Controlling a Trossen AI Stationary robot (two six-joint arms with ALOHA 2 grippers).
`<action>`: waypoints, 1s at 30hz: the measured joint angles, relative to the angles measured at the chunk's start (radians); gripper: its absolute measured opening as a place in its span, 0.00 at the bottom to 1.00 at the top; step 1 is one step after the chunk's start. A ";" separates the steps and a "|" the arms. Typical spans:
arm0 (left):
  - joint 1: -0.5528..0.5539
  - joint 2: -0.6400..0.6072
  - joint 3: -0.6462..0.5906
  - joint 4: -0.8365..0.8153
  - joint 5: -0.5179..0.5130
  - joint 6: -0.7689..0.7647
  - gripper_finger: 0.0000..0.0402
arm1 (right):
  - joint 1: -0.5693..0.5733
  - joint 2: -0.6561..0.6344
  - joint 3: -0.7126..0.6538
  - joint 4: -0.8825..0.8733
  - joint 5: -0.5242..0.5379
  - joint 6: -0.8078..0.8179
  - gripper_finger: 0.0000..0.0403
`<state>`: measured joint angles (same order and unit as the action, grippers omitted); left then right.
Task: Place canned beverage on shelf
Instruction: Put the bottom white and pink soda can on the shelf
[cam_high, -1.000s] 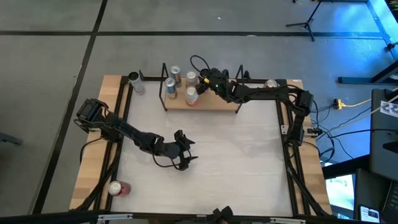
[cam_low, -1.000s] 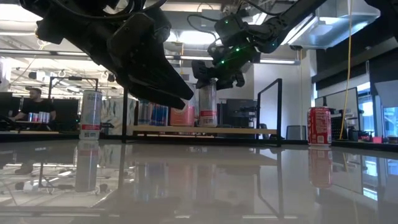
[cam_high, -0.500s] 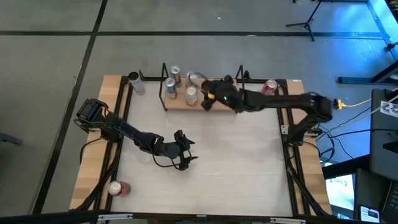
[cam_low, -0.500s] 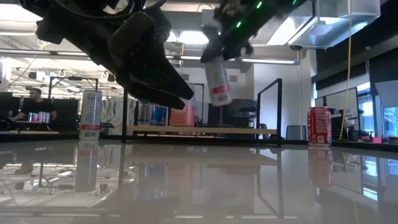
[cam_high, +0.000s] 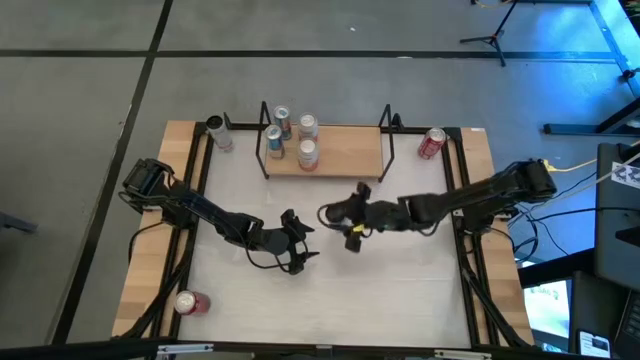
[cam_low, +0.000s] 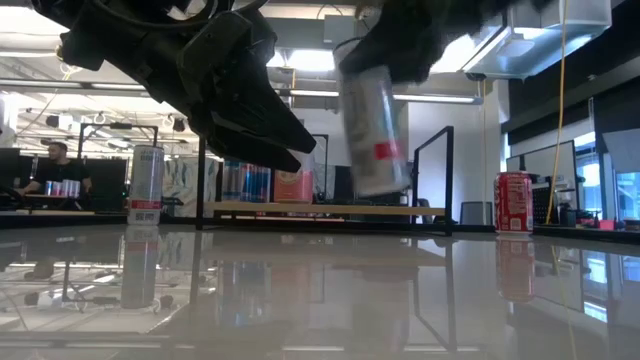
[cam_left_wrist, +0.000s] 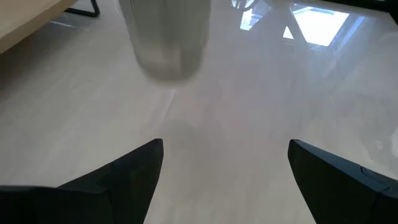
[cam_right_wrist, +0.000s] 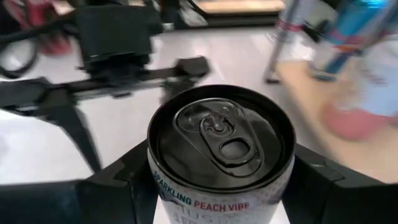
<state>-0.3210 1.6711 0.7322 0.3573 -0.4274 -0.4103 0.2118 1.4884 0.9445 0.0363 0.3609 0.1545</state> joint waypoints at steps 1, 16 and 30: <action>0.000 0.000 0.000 0.000 0.001 0.000 0.83 | 0.005 0.003 -0.047 0.087 -0.020 0.002 0.61; 0.000 0.000 0.000 0.004 0.002 0.027 0.83 | 0.005 0.004 -0.341 0.486 -0.084 0.028 0.61; 0.000 0.000 0.000 0.035 -0.002 0.028 0.83 | 0.004 0.024 -0.335 0.478 -0.094 -0.064 0.77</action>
<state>-0.3210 1.6711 0.7322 0.3925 -0.4291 -0.3824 0.2161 1.5126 0.6091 0.5140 0.2668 0.0907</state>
